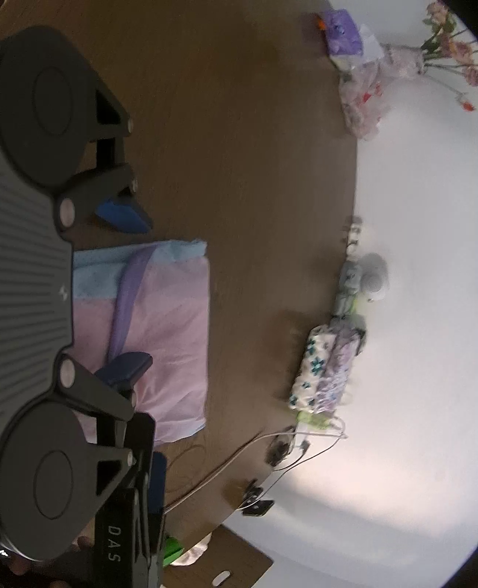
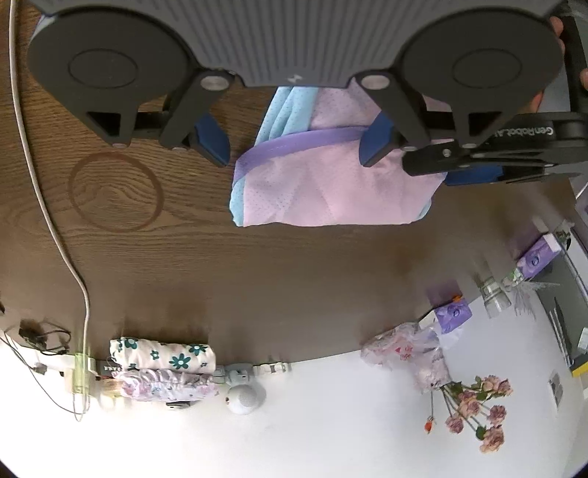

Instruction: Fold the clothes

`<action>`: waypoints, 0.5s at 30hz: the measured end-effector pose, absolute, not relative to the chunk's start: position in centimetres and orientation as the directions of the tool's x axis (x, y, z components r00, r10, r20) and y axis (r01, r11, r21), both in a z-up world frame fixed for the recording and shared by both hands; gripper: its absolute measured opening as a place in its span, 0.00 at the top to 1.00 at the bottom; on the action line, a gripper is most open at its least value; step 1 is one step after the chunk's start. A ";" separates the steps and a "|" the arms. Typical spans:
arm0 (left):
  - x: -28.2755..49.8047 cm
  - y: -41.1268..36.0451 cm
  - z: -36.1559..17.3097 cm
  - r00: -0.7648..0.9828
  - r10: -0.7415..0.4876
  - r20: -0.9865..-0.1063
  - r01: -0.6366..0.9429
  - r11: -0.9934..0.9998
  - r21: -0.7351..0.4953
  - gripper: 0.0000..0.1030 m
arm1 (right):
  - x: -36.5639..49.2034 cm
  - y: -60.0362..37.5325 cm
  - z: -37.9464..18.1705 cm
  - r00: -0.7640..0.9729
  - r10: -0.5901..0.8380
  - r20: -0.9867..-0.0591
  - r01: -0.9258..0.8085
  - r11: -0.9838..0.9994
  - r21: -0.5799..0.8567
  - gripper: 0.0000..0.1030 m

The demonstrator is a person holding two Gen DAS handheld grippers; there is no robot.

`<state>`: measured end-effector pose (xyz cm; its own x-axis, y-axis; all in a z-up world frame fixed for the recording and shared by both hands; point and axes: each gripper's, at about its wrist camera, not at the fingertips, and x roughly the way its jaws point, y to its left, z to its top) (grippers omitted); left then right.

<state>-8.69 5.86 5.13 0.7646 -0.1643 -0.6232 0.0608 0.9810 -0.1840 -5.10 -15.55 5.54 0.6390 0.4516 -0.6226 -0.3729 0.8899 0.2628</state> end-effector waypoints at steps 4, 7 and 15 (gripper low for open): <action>-8.7 5.8 5.0 0.744 -0.128 -0.656 0.034 0.987 -0.155 0.31 | -5.0 -15.0 5.4 0.626 0.462 -0.628 -0.388 0.883 0.263 0.26; -8.5 5.6 4.9 0.735 -0.149 -0.661 0.059 0.986 -0.156 0.49 | -5.3 -14.1 5.1 0.617 0.473 -0.629 -0.420 0.874 0.245 0.48; -6.7 5.3 4.7 0.752 -0.209 -0.625 0.104 0.974 -0.200 0.89 | -5.4 -13.4 4.7 0.644 0.495 -0.583 -0.459 0.860 0.223 0.82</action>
